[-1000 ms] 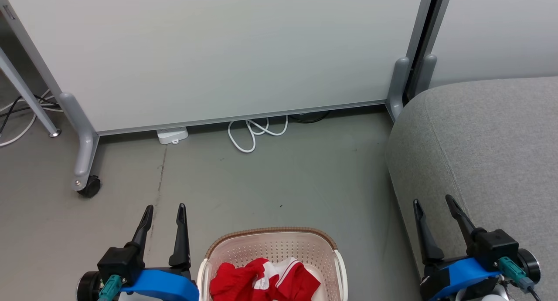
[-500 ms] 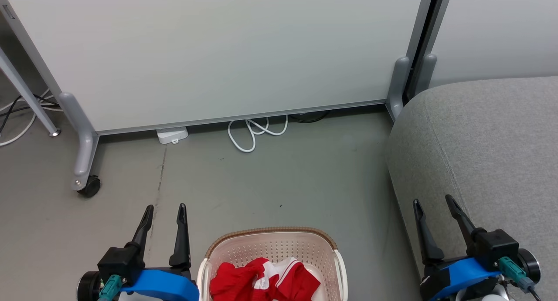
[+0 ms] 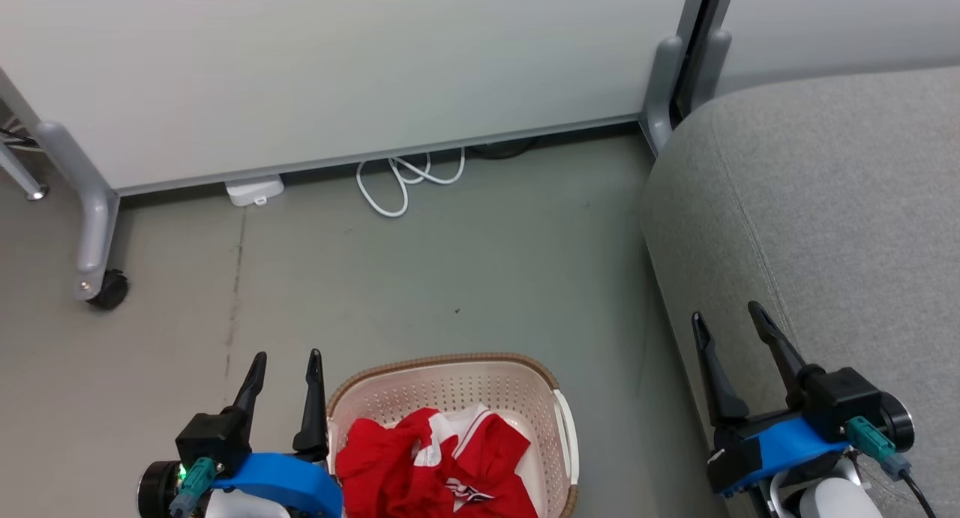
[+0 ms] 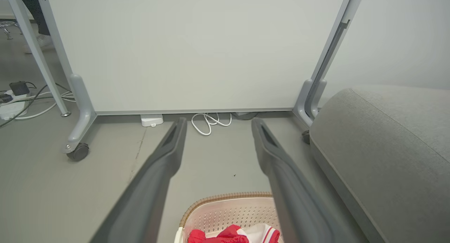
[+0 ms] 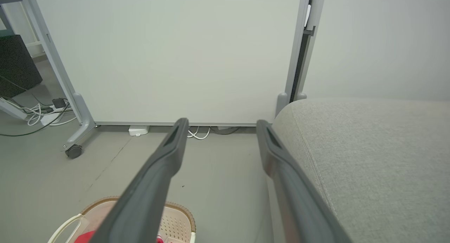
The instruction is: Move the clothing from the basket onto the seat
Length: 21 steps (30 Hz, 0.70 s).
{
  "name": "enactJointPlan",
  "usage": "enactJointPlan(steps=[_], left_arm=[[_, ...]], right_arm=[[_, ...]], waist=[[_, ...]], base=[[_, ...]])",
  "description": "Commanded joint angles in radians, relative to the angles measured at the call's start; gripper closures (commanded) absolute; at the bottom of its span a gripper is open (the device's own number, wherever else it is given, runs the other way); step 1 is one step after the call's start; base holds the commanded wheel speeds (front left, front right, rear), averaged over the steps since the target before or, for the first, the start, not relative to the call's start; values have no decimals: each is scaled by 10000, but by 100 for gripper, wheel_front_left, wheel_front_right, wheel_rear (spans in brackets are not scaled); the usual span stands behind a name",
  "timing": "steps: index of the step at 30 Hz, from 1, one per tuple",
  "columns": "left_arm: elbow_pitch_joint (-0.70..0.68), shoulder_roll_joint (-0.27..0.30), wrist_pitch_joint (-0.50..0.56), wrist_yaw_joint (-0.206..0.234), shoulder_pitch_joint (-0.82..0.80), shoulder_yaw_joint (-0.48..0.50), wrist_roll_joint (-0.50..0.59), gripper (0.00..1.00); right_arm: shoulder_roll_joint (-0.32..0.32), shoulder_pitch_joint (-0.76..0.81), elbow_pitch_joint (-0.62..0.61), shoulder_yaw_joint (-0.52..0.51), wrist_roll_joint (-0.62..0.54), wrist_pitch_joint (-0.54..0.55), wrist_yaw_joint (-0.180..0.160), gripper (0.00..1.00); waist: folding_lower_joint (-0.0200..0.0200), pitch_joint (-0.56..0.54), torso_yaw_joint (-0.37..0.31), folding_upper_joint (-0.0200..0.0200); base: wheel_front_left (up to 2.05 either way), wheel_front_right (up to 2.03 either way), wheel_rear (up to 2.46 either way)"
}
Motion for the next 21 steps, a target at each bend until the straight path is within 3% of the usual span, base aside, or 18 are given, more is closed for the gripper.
enactJointPlan(steps=[1, 12, 21], left_arm=[[333, 42, -31, -51, -280, -84, 64, 0], [3078, 408, -31, -174, -2084, -800, 178, 0], [5068, 477, 149, -189, -3308, -1487, 75, 0]], right_arm=[[-47, -218, -97, 53, 35, -42, 5, 0], [-37, -1102, -576, 155, 285, -157, 5, 0], [-36, -1600, -734, 288, 566, -218, 5, 0]], waist=[[0, 684, -473, 0], [0, 2989, -1444, 0], [0, 4300, -1762, 0]], base=[[0, 0, 0], [0, 0, 0], [0, 0, 0]])
